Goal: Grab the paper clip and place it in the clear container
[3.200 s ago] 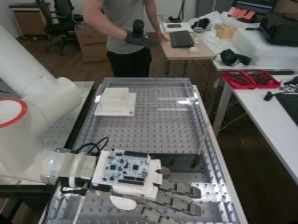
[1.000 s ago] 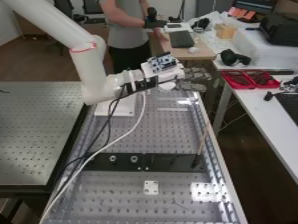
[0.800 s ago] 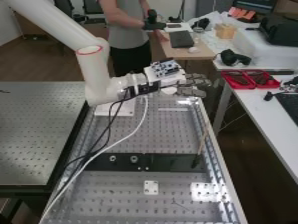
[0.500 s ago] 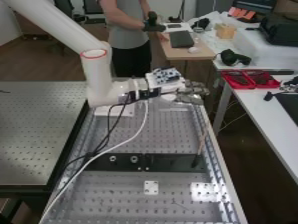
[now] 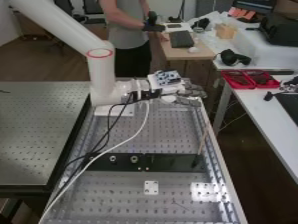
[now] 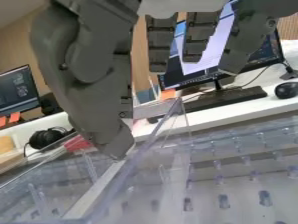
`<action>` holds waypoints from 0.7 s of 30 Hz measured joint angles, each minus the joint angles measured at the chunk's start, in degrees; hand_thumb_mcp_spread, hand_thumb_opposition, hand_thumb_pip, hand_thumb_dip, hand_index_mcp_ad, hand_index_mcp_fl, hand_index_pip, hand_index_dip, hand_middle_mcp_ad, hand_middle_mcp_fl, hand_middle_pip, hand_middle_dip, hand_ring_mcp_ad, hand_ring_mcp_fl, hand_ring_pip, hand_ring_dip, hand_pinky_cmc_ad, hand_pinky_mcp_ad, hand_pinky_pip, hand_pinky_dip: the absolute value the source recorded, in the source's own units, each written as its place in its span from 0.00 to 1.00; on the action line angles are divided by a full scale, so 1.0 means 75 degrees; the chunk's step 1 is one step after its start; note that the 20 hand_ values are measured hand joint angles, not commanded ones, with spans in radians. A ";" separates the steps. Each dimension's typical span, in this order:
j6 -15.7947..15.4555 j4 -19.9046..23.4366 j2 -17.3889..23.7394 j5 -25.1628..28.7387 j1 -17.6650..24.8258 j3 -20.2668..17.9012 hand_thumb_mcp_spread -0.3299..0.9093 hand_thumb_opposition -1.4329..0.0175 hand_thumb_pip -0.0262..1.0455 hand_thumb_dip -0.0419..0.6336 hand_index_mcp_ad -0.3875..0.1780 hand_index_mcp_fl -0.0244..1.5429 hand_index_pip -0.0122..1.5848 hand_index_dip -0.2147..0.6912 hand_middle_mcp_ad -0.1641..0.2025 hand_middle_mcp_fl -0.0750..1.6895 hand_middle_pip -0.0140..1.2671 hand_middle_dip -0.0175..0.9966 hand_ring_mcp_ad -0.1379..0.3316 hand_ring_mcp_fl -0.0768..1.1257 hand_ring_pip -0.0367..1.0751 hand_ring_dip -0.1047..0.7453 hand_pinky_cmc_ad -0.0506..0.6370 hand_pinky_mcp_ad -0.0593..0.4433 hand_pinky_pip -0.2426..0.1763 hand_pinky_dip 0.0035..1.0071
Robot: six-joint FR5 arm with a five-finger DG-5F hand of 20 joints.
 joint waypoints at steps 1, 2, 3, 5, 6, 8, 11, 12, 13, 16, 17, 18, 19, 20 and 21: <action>-0.0015 -0.0065 -0.0003 -0.0012 -0.0003 0.0028 0.66 0.31 0.61 0.49 0.31 0.32 0.88 0.34 0.54 0.08 0.11 0.19 0.54 0.06 0.12 0.25 0.55 0.64 0.53 0.19; -0.0039 -0.0124 -0.0002 -0.0027 -0.0008 0.0057 0.66 0.32 0.62 0.48 0.31 0.24 0.88 0.34 0.54 0.08 0.11 0.19 0.54 0.06 0.12 0.25 0.55 0.64 0.53 0.19; -0.0046 -0.0148 -0.0002 -0.0037 -0.0011 0.0067 0.66 0.33 0.63 0.48 0.31 0.21 0.87 0.35 0.53 0.07 0.11 0.19 0.54 0.06 0.12 0.25 0.55 0.64 0.53 0.19; -0.0044 -0.0154 -0.0002 -0.0048 -0.0018 0.0066 0.64 0.35 0.67 0.48 0.31 0.25 0.86 0.33 0.53 0.05 0.11 0.19 0.54 0.06 0.12 0.25 0.55 0.64 0.52 0.20; -0.0040 -0.0147 0.0003 -0.0052 -0.0023 0.0059 0.62 0.36 0.68 0.48 0.31 0.22 0.85 0.32 0.53 0.05 0.11 0.19 0.54 0.06 0.12 0.25 0.55 0.65 0.51 0.21; -0.0031 -0.0137 0.0015 -0.0057 -0.0028 0.0045 0.61 0.37 0.69 0.48 0.31 0.12 0.85 0.31 0.54 0.05 0.11 0.19 0.54 0.06 0.12 0.25 0.54 0.65 0.51 0.25; -0.0018 -0.0114 0.0033 -0.0058 -0.0034 0.0008 0.60 0.38 0.70 0.48 0.31 0.10 0.86 0.31 0.53 0.05 0.11 0.19 0.54 0.06 0.12 0.25 0.55 0.65 0.50 0.27; -0.0013 -0.0103 0.0041 -0.0054 -0.0035 -0.0007 0.60 0.39 0.70 0.48 0.31 0.09 0.86 0.29 0.54 0.05 0.11 0.19 0.54 0.06 0.12 0.25 0.55 0.65 0.47 0.29; -0.0014 -0.0099 0.0044 -0.0052 -0.0036 -0.0012 0.60 0.39 0.70 0.48 0.31 0.08 0.86 0.29 0.54 0.05 0.11 0.19 0.54 0.06 0.12 0.25 0.55 0.65 0.47 0.29; 0.0018 -0.0071 0.0063 -0.0039 -0.0038 -0.0047 0.60 0.39 0.70 0.48 0.31 0.07 0.86 0.29 0.54 0.05 0.11 0.19 0.54 0.06 0.12 0.25 0.55 0.65 0.43 0.30; 0.0037 -0.0047 0.0072 -0.0034 -0.0040 -0.0067 0.60 0.39 0.71 0.49 0.31 0.07 0.86 0.29 0.54 0.05 0.11 0.19 0.54 0.06 0.12 0.25 0.55 0.65 0.43 0.30; 0.0053 -0.0006 0.0082 -0.0028 -0.0041 -0.0086 0.60 0.39 0.73 0.48 0.31 0.07 0.86 0.28 0.54 0.04 0.11 0.19 0.54 0.06 0.12 0.25 0.55 0.65 0.43 0.31; 0.0065 0.0019 0.0089 -0.0024 -0.0043 -0.0097 0.58 0.39 0.74 0.48 0.31 0.06 0.86 0.28 0.54 0.05 0.11 0.19 0.54 0.06 0.12 0.25 0.55 0.65 0.43 0.32; 0.0072 0.0036 0.0099 -0.0019 -0.0045 -0.0108 0.58 0.39 0.74 0.48 0.31 0.06 0.86 0.28 0.54 0.04 0.11 0.19 0.54 0.06 0.12 0.25 0.55 0.65 0.44 0.32; 0.0062 0.0050 0.0106 -0.0012 -0.0048 -0.0116 0.58 0.39 0.74 0.48 0.31 0.06 0.86 0.28 0.53 0.04 0.11 0.19 0.54 0.06 0.12 0.25 0.55 0.65 0.43 0.32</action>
